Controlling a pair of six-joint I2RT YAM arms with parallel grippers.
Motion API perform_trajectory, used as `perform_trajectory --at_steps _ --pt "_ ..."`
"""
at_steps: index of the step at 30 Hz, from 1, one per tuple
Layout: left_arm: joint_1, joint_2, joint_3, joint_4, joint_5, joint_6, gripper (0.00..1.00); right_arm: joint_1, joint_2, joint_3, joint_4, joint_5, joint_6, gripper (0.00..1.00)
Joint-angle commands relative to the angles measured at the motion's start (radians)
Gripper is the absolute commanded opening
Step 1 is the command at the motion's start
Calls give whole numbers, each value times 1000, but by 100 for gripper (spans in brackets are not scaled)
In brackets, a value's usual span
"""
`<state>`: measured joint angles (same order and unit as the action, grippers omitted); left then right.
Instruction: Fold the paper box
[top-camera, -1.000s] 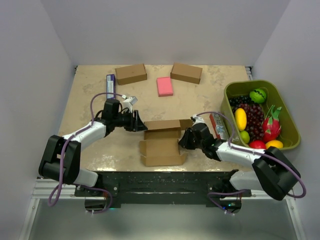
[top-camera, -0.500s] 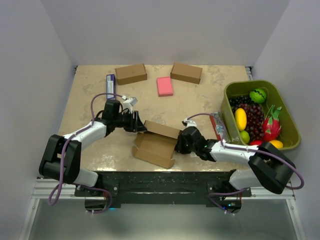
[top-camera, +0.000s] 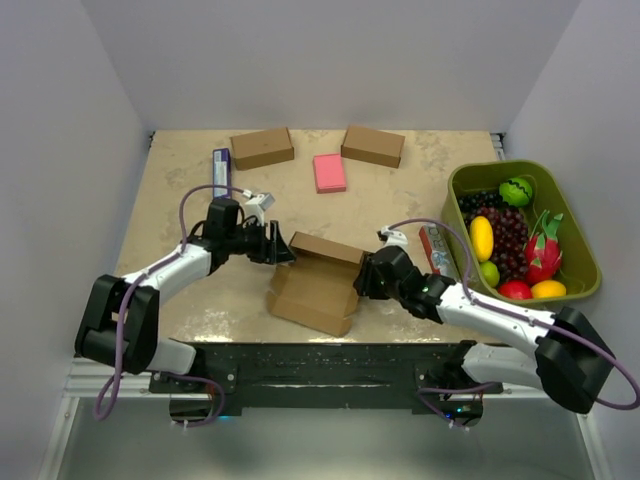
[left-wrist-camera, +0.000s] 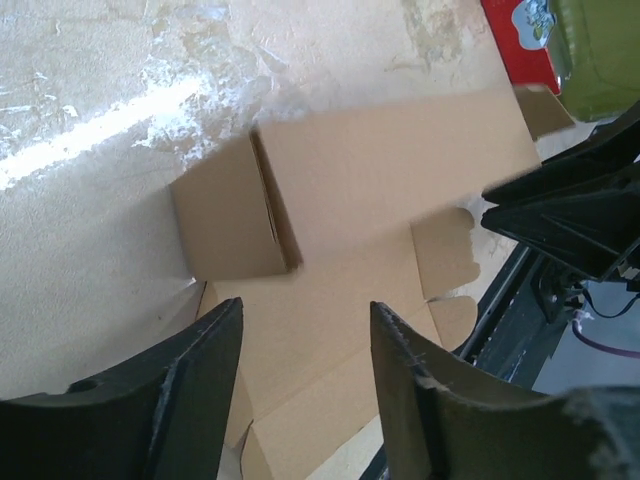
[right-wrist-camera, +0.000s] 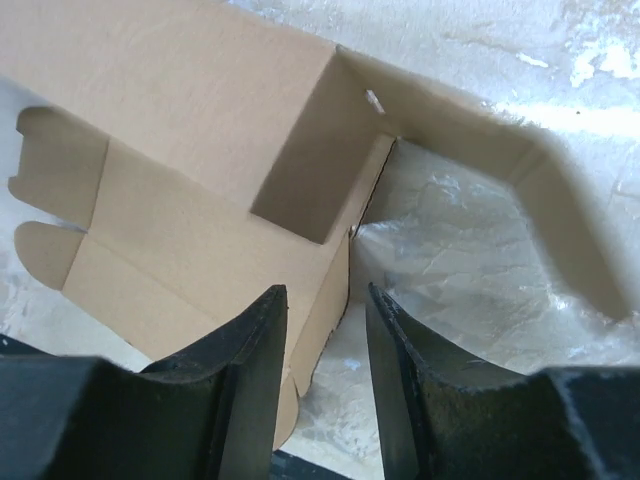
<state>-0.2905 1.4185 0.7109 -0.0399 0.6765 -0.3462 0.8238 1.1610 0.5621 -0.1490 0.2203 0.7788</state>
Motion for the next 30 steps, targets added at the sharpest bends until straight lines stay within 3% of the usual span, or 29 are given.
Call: perform_trajectory --at_steps 1,7,10,12,16,19,24,30 --pt "-4 -65 9 25 20 12 66 3 -37 12 -35 11 43 41" --pt "-4 -119 2 41 -20 32 78 3 -106 -19 -87 16 97 43" --pt "-10 -176 -7 -20 -171 29 77 3 -104 -27 -92 -1 102 42" --pt "-30 -228 -40 -31 -234 -20 76 3 -98 -34 -80 -25 123 35" --pt "-188 -454 -166 58 -408 -158 68 3 -115 -88 -78 -21 166 18" --pt "-271 -538 -264 138 -498 -247 58 3 -122 -122 -70 -32 183 14" --pt "-378 -523 -430 342 -534 -341 50 3 -119 -143 -17 -55 183 11" --pt "-476 -371 -559 587 -568 -390 40 3 -86 -165 118 -125 203 8"
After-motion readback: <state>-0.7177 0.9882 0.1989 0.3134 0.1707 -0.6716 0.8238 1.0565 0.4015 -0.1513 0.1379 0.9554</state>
